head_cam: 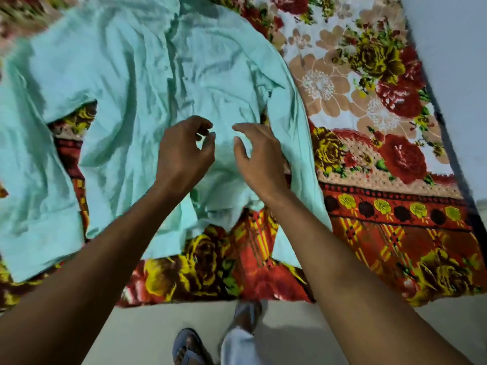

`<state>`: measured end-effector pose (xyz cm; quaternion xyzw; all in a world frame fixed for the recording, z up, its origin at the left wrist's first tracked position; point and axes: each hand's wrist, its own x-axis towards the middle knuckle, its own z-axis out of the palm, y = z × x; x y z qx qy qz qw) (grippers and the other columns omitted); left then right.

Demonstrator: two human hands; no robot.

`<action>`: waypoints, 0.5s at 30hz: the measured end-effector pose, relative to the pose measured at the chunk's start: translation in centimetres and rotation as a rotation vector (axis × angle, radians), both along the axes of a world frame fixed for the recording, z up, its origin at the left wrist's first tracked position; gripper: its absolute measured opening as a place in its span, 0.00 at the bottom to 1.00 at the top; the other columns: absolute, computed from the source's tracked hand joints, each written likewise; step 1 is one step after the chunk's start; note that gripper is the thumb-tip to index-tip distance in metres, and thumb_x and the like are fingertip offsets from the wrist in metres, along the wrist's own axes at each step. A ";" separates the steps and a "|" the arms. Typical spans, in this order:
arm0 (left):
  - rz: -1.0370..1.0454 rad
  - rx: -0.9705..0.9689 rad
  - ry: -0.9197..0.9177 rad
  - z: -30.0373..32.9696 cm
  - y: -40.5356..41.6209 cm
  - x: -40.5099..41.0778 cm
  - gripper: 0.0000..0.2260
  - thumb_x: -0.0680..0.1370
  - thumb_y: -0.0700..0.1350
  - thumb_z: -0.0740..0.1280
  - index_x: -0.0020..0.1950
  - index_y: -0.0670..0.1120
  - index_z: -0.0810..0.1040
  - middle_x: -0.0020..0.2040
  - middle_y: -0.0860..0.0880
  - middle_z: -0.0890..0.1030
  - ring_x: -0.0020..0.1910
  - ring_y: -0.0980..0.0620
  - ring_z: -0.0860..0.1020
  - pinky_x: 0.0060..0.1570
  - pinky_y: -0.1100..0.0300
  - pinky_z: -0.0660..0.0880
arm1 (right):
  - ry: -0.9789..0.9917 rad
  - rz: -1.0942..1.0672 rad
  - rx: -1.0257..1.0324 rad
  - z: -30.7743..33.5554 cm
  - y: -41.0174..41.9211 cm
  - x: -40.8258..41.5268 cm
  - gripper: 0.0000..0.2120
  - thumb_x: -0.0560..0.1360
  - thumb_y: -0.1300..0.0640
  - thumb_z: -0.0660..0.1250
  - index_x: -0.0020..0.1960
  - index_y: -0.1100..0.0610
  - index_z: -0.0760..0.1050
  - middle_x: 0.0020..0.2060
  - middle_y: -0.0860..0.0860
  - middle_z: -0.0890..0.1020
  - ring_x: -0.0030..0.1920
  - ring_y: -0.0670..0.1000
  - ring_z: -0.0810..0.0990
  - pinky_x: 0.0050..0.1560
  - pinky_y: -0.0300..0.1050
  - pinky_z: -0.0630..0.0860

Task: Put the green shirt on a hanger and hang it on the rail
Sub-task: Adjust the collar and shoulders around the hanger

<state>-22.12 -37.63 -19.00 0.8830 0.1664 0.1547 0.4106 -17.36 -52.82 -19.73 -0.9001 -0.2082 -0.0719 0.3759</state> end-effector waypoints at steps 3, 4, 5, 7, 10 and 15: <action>0.039 0.060 0.007 -0.6 3.8 3.8 0.14 0.77 0.49 0.67 0.60 0.47 0.82 0.55 0.51 0.85 0.53 0.50 0.82 0.55 0.48 0.80 | -0.010 0.049 -0.015 -0.2 4.5 5.0 0.13 0.78 0.59 0.66 0.61 0.60 0.81 0.57 0.54 0.84 0.61 0.55 0.79 0.63 0.42 0.72; 0.041 0.096 0.008 -0.8 4.6 5.0 0.14 0.78 0.49 0.67 0.61 0.47 0.81 0.57 0.50 0.84 0.56 0.48 0.81 0.58 0.49 0.78 | -0.023 0.063 -0.024 -0.4 5.6 6.5 0.14 0.79 0.59 0.66 0.62 0.61 0.81 0.57 0.55 0.84 0.62 0.55 0.79 0.63 0.41 0.71; 0.044 0.137 0.011 -0.8 5.5 6.4 0.14 0.78 0.49 0.67 0.62 0.47 0.81 0.58 0.49 0.84 0.58 0.47 0.80 0.60 0.51 0.77 | -0.041 0.078 -0.029 -0.6 6.8 8.2 0.14 0.79 0.59 0.66 0.62 0.61 0.81 0.57 0.55 0.83 0.62 0.55 0.79 0.63 0.42 0.71; 0.058 0.208 0.025 -0.8 8.0 10.5 0.15 0.78 0.48 0.67 0.64 0.47 0.80 0.60 0.48 0.83 0.60 0.46 0.79 0.60 0.55 0.72 | -0.042 0.112 -0.036 -0.9 9.7 12.4 0.14 0.79 0.57 0.65 0.62 0.61 0.81 0.57 0.54 0.83 0.62 0.55 0.78 0.63 0.44 0.73; 0.078 0.275 0.001 -1.1 11.1 16.2 0.16 0.80 0.48 0.65 0.65 0.45 0.79 0.62 0.46 0.81 0.64 0.44 0.76 0.59 0.52 0.72 | -0.086 0.147 -0.057 -1.4 12.8 17.9 0.14 0.80 0.57 0.64 0.62 0.61 0.80 0.57 0.54 0.83 0.62 0.55 0.78 0.63 0.45 0.74; 0.102 0.430 -0.064 -2.5 17.5 28.1 0.22 0.81 0.53 0.61 0.70 0.40 0.74 0.66 0.40 0.77 0.67 0.38 0.72 0.65 0.46 0.72 | -0.246 0.184 -0.037 -1.1 19.1 28.1 0.11 0.81 0.59 0.63 0.57 0.63 0.81 0.53 0.57 0.83 0.58 0.58 0.78 0.62 0.50 0.74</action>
